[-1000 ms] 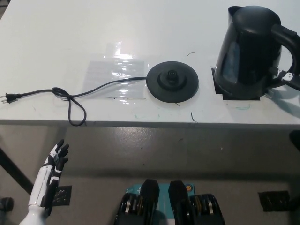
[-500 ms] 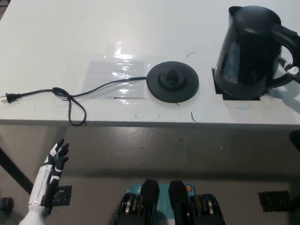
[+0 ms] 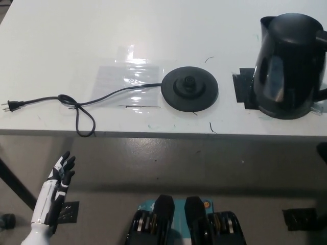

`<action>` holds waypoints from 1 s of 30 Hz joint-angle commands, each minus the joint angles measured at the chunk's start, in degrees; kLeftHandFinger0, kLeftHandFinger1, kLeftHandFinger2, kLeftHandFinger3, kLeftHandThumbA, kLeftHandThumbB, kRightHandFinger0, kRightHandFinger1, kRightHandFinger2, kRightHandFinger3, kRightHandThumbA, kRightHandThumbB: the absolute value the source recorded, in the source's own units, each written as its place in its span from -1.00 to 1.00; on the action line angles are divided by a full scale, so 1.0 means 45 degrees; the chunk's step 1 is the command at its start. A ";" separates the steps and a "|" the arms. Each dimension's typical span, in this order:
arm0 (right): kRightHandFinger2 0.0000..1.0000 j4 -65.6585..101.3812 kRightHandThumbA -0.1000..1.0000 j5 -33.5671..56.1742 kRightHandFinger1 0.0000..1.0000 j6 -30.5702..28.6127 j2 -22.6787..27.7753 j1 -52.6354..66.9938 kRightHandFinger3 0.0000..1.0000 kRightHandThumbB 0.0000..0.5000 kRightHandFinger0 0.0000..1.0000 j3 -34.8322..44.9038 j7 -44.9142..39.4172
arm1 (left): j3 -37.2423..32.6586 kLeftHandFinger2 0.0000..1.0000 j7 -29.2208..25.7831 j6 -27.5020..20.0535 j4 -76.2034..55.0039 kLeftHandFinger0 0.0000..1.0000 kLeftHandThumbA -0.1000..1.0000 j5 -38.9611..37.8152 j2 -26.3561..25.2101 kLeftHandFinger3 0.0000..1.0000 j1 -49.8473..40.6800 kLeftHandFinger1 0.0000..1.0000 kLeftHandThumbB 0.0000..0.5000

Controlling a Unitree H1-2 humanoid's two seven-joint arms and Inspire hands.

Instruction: A kettle and its base are kept separately on the desk infront of the robot and the robot uses its right hand to lift the kettle by its handle and places it on its base to align it correctly.

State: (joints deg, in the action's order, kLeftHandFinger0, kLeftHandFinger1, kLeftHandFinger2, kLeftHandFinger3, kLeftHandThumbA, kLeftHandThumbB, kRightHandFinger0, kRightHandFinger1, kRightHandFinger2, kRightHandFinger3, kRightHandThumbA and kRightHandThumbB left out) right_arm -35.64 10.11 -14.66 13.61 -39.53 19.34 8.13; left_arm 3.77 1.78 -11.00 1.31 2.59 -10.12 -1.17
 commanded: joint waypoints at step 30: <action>0.16 0.2724 -1.00 -0.0522 -0.72 -0.0868 -0.1116 -0.1629 0.33 -0.66 -1.00 0.0181 0.2147 | 0.0085 1.00 0.0276 -0.0346 -0.0176 1.00 0.87 -0.0418 -0.0232 1.00 0.0276 1.00 -0.19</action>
State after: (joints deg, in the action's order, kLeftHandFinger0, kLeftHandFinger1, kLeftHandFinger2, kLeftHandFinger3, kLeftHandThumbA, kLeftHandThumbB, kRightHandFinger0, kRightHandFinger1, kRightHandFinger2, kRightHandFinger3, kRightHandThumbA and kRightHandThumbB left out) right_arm -29.23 8.39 -14.65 9.38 -39.85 20.43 15.06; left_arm 3.78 2.47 -10.98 1.30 1.37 -10.13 -0.85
